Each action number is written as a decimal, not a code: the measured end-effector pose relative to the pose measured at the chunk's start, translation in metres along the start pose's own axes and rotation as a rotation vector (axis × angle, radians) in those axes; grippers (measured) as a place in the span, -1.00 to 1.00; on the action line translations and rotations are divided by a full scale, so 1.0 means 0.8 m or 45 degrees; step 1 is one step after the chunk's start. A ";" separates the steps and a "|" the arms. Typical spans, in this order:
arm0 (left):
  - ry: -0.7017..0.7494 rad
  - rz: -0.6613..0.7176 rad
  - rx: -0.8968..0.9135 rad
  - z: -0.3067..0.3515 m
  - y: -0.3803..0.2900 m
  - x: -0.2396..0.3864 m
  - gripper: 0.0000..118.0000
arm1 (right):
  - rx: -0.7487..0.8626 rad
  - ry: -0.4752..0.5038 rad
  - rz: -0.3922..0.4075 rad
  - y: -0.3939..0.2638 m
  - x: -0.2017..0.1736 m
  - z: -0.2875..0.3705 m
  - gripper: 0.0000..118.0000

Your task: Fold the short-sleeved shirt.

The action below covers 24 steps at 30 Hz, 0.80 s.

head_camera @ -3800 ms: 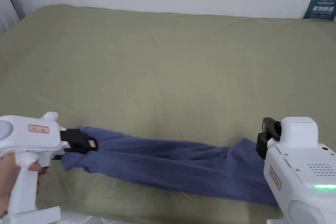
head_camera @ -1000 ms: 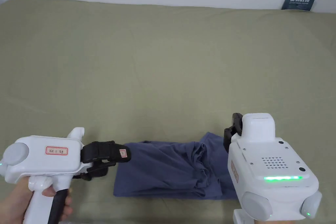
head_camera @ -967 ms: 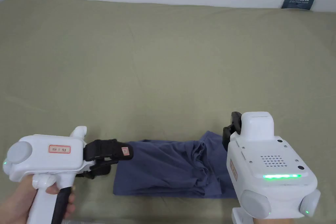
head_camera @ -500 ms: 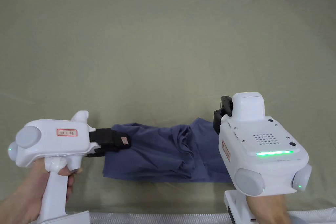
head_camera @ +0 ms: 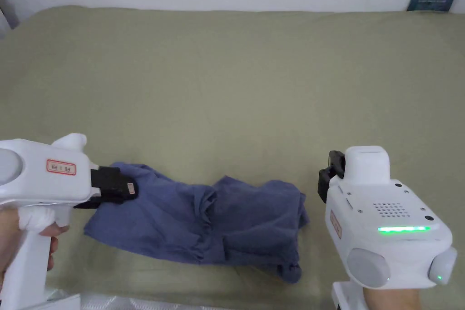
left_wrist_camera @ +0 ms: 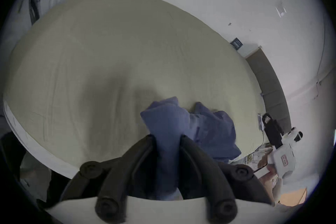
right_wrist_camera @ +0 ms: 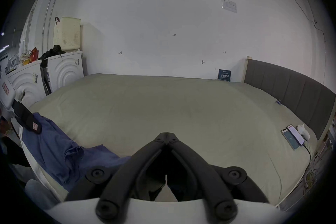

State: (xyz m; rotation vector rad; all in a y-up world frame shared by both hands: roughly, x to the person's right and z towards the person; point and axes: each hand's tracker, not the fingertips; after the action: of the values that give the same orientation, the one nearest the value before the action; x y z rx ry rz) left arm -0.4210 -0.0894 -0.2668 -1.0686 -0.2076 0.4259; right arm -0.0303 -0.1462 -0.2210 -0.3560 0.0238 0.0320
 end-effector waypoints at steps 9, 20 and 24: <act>0.028 -0.292 -0.107 -0.060 -0.020 0.167 -0.75 | 0.020 -0.026 0.003 0.008 0.021 0.017 -1.00; -0.043 -0.384 -0.096 -0.209 -0.072 0.264 1.00 | -0.001 -0.076 -0.031 0.002 0.054 0.024 -1.00; -0.140 -0.253 -0.054 -0.167 -0.059 0.241 0.81 | -0.013 -0.085 -0.016 0.000 0.061 0.024 -1.00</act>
State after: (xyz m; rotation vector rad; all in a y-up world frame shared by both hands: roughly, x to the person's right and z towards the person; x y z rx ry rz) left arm -0.1874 -0.1322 -0.2964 -1.0557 -0.4186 0.3020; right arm 0.0186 -0.1382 -0.2044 -0.3651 -0.0450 0.0316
